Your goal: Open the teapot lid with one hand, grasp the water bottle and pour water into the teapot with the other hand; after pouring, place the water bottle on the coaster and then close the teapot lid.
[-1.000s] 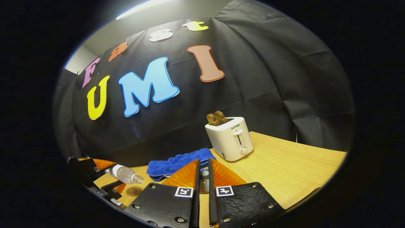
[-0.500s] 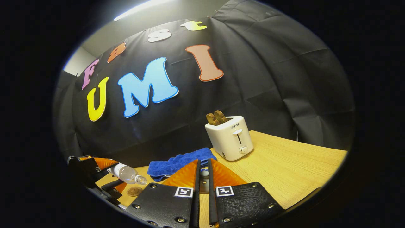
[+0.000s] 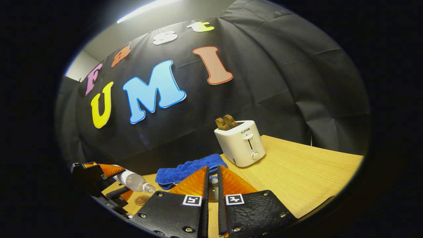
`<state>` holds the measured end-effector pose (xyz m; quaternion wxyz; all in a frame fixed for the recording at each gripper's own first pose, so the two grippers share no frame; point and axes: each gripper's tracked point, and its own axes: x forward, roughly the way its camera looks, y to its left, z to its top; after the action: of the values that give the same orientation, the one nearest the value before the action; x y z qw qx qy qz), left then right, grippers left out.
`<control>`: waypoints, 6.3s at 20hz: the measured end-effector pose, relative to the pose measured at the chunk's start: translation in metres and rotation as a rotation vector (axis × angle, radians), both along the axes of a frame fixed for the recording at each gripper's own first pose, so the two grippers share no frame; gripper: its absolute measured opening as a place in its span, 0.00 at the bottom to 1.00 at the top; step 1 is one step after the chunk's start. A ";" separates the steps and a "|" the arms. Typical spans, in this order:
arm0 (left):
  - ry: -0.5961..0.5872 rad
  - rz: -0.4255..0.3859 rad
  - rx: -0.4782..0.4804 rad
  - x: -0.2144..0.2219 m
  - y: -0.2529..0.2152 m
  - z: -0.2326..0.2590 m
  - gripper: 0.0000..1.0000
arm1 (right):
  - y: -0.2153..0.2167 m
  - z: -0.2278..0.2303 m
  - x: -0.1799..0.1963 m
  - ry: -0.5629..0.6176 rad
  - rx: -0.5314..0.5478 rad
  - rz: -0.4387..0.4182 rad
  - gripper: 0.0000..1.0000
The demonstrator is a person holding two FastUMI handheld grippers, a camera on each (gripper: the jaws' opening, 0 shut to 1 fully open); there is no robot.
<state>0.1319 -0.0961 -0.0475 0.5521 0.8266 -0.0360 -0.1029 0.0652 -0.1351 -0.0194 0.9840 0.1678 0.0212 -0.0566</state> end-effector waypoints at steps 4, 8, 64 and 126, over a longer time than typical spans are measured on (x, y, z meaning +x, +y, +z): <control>-0.008 -0.005 0.013 -0.001 -0.003 -0.001 0.84 | 0.000 0.000 -0.001 -0.001 0.004 0.001 0.12; -0.017 -0.010 0.036 -0.002 -0.004 0.002 0.84 | 0.001 0.000 -0.001 0.000 0.009 0.007 0.12; -0.064 -0.038 0.320 0.003 -0.014 0.026 0.84 | 0.000 -0.005 -0.001 0.032 0.037 0.028 0.12; 0.239 0.121 -1.163 0.004 0.047 0.011 0.85 | 0.053 -0.004 0.000 0.000 -0.110 0.149 0.12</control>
<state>0.1363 -0.0490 -0.0365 0.9191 0.3722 0.0232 -0.1270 0.0650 -0.0824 -0.0232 0.9932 0.1112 0.0304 0.0156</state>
